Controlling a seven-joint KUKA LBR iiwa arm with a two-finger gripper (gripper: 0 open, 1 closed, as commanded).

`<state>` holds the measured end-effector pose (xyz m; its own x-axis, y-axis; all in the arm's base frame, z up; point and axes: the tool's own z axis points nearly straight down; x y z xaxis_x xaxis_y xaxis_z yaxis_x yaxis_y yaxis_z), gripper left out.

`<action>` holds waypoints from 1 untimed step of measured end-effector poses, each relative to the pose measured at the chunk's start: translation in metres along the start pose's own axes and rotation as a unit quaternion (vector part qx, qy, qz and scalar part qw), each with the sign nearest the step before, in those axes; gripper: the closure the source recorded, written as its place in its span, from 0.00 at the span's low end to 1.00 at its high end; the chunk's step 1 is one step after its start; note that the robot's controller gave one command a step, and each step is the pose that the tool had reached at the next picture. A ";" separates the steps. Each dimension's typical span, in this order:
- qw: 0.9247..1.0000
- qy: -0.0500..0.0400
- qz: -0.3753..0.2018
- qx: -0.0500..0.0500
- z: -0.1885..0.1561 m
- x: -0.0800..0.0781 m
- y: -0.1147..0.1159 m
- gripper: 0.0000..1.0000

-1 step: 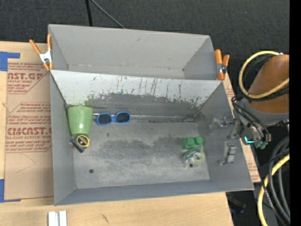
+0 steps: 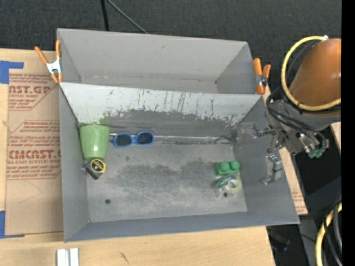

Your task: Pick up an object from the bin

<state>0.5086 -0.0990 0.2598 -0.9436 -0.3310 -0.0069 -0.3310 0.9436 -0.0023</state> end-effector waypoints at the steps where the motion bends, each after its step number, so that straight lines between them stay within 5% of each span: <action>1: 0.999 0.006 -0.039 -0.003 0.115 -0.004 -0.014 0.00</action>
Offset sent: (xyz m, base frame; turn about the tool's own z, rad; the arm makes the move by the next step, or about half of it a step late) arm 0.0109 -0.0129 -0.1104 -0.0772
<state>0.5181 -0.1107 0.1446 -0.9152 -0.4029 0.0047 -0.4029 0.9152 0.0040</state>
